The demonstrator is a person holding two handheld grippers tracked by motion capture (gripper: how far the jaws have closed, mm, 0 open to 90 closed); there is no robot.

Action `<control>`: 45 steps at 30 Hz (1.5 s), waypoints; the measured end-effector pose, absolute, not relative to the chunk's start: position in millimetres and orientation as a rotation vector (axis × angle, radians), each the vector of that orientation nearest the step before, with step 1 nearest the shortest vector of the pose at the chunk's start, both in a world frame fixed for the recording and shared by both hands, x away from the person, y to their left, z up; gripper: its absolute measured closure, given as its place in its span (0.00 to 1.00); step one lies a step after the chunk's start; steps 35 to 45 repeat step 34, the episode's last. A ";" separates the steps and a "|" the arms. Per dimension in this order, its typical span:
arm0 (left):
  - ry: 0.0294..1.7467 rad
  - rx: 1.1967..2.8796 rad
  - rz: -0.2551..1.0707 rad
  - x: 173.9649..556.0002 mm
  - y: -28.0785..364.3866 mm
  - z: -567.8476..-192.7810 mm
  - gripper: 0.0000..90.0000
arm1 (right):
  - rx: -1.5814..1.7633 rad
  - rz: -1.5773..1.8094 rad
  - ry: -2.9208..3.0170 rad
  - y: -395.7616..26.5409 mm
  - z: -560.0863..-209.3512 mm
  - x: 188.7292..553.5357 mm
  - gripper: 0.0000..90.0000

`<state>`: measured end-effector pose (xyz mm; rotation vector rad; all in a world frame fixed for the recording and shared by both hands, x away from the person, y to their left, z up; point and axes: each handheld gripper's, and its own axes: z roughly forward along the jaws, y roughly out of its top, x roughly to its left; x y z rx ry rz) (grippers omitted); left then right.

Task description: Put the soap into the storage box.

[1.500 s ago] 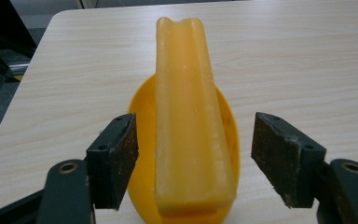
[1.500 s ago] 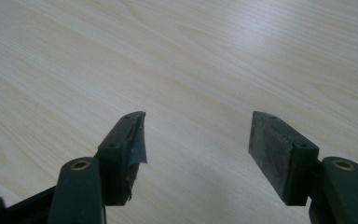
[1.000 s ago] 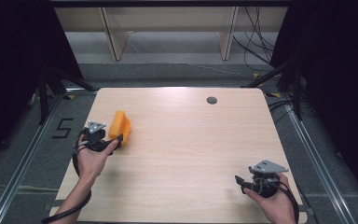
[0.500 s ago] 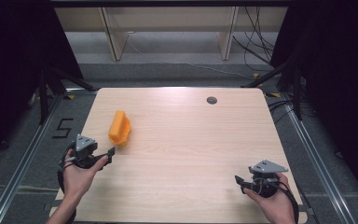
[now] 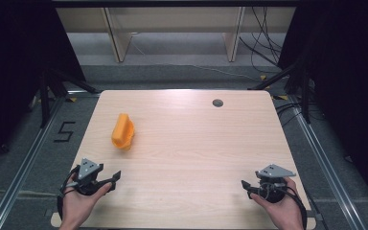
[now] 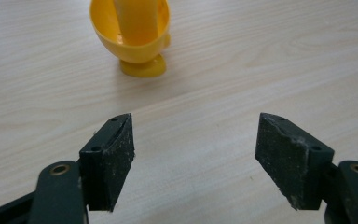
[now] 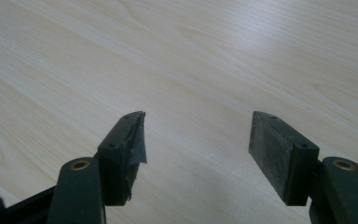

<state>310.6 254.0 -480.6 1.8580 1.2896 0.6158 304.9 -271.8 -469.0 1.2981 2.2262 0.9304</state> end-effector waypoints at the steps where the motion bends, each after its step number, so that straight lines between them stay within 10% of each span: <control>1: 1.285 1.862 0.614 308.5 254.1 -481.7 0.31 | 1.297 0.931 2.226 -271.8 -469.0 304.9 0.41; 45: 1.223 1.867 0.576 301.2 251.6 -498.9 0.32 | 1.252 0.955 2.208 -275.2 -468.5 307.5 0.41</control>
